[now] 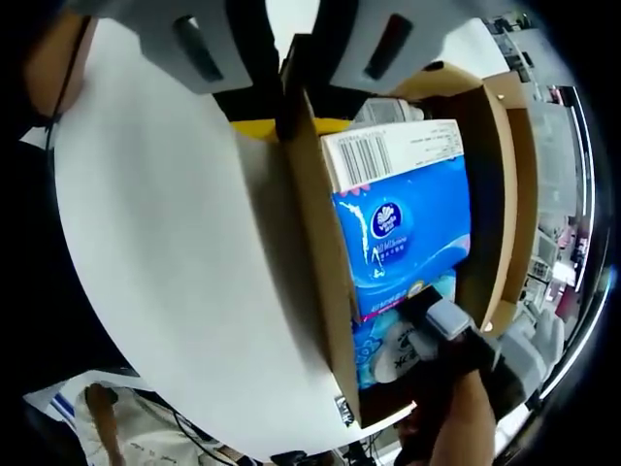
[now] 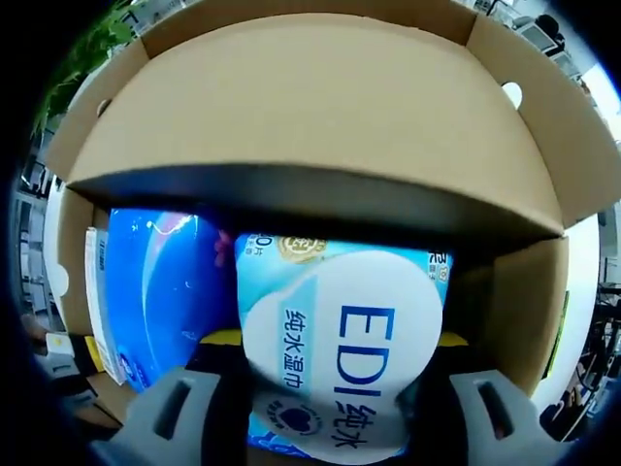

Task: Operate the shoe box by opening the lid, removing the specified soft item, and placing it in the target area until the item is outside and the box remains undamaged.

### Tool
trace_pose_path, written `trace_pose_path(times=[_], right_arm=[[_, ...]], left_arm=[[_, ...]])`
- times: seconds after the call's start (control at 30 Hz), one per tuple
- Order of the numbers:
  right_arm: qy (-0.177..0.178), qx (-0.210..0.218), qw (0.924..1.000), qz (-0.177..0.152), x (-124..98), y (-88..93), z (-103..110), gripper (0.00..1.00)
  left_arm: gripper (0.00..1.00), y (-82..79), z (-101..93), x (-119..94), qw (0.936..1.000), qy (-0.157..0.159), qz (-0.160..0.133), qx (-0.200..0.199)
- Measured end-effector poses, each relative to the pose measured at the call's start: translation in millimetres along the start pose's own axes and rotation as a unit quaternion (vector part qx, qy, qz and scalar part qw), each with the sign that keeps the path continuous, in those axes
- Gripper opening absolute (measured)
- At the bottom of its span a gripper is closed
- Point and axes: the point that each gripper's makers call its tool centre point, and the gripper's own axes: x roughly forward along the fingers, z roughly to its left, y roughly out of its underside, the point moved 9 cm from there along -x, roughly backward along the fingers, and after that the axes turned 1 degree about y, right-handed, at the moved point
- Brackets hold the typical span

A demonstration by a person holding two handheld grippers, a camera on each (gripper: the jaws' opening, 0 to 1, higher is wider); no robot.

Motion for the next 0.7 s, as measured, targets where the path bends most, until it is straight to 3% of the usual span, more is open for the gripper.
trace_pose_path(times=[0.43,0.7], right_arm=[[0.007,-0.004,0.9999,0.007,-3.8,-4.6,-2.5,0.64],[0.023,-0.011,0.9996,0.011,-17.0,-2.9,-1.1,0.62]], left_arm=[[0.06,0.6,-1.2,-0.4,1.0,-0.001,-0.006,0.004],[0.06,1.4,-2.2,-1.0,1.0,-0.002,-0.007,0.002]])
